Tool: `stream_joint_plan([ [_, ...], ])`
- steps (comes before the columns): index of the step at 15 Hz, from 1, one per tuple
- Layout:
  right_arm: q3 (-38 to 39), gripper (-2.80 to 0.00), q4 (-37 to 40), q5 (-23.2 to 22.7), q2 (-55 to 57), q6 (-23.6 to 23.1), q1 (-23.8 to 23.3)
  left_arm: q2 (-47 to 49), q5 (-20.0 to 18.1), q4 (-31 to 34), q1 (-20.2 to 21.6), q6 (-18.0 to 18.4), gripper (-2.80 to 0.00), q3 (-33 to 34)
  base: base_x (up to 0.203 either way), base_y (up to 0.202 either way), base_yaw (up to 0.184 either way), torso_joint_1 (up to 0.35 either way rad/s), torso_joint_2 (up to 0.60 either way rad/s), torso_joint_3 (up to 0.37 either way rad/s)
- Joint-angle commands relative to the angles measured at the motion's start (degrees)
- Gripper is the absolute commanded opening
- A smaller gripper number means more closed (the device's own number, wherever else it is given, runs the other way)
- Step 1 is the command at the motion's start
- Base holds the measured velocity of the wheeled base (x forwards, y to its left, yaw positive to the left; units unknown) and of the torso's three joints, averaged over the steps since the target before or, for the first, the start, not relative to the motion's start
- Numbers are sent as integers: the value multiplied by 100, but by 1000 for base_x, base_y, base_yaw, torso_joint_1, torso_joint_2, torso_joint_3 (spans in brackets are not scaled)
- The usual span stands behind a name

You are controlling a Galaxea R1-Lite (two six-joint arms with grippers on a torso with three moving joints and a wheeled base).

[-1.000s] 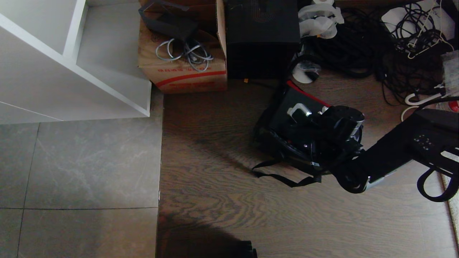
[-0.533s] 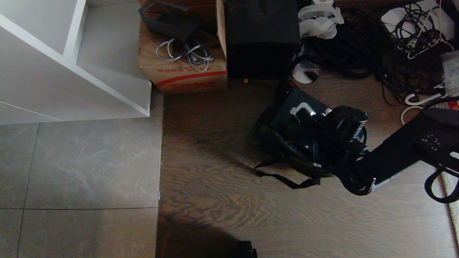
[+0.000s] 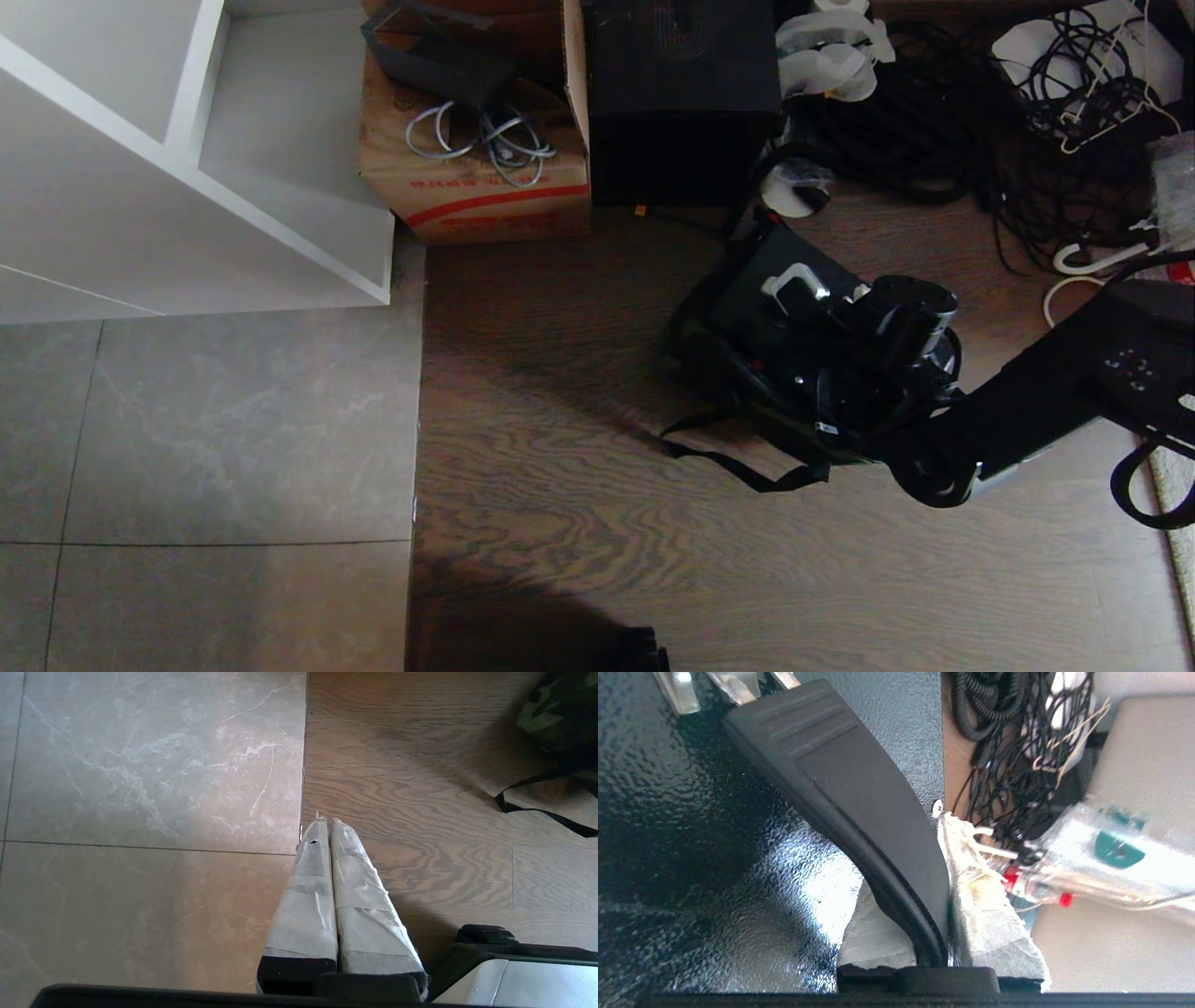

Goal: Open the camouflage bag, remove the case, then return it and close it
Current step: Grip the handle

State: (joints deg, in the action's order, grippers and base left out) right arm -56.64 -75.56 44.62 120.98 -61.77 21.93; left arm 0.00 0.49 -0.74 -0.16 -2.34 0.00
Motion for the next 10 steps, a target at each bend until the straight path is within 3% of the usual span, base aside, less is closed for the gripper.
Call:
stream_joint_plan([
  [1, -19, -280, 217, 21, -96, 217, -4, 0, 4, -5, -2, -3, -280, 8, 0, 0, 0, 0, 0, 0],
  [6, -135, -280, 1283, 12, -347, 1382, 4, 0, 4, -5, -2, -3, -280, 8, 0, 0, 0, 0, 0, 0],
  [10, -164, -280, 1543, 3, -424, 1544, 4, 0, 4, -5, -2, -3, -280, 9, 0, 0, 0, 0, 0, 0],
])
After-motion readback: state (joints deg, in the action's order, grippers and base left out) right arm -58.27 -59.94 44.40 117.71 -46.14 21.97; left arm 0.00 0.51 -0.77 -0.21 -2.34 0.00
